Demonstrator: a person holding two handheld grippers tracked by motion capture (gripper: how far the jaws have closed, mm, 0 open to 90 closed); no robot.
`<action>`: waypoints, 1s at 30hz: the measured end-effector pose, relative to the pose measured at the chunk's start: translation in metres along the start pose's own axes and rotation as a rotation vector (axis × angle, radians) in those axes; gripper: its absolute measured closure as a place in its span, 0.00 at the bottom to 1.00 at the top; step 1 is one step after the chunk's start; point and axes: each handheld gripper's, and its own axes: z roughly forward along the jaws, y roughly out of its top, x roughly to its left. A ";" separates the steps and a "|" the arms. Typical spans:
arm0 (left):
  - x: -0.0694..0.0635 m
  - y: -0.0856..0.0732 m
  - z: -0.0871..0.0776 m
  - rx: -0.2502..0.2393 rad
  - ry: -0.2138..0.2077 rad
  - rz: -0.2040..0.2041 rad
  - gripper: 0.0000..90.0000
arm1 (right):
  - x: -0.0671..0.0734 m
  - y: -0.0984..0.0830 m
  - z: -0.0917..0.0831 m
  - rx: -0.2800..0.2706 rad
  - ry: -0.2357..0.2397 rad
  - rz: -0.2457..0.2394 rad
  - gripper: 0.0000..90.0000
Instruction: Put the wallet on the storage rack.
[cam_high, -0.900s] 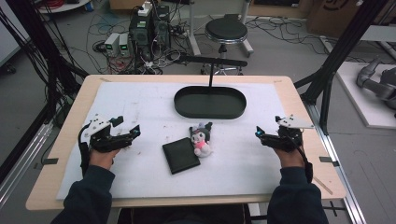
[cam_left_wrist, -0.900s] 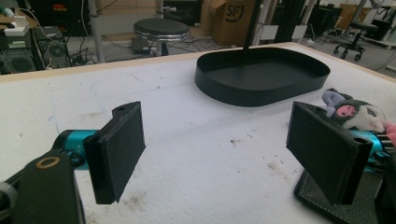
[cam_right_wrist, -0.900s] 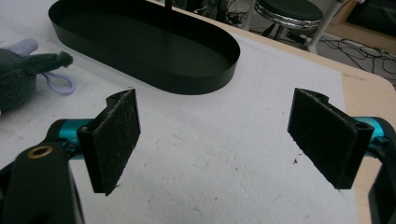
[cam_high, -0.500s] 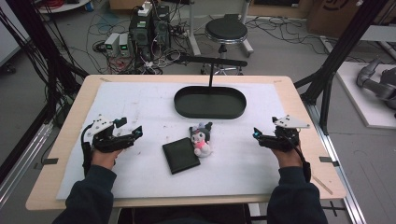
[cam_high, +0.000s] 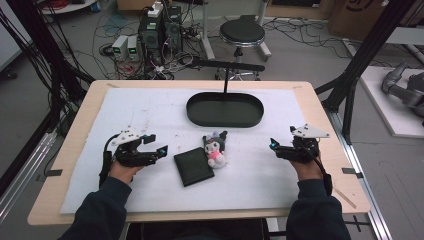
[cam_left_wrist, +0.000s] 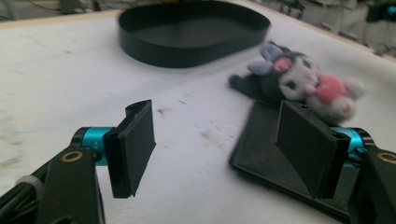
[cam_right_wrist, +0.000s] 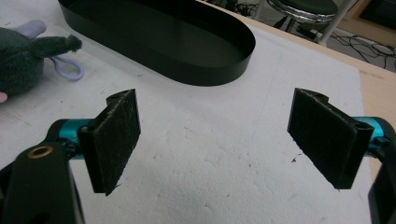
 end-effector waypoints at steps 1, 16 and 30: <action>0.000 0.000 0.000 0.000 0.000 0.000 0.34 | 0.001 0.000 0.000 0.000 0.003 0.000 0.19; -0.008 -0.006 0.047 0.271 -0.091 0.011 0.48 | 0.003 0.000 0.003 0.013 0.012 -0.013 0.19; 0.002 -0.007 0.037 0.227 -0.114 -0.095 0.92 | 0.004 0.000 0.002 0.011 0.016 -0.007 0.19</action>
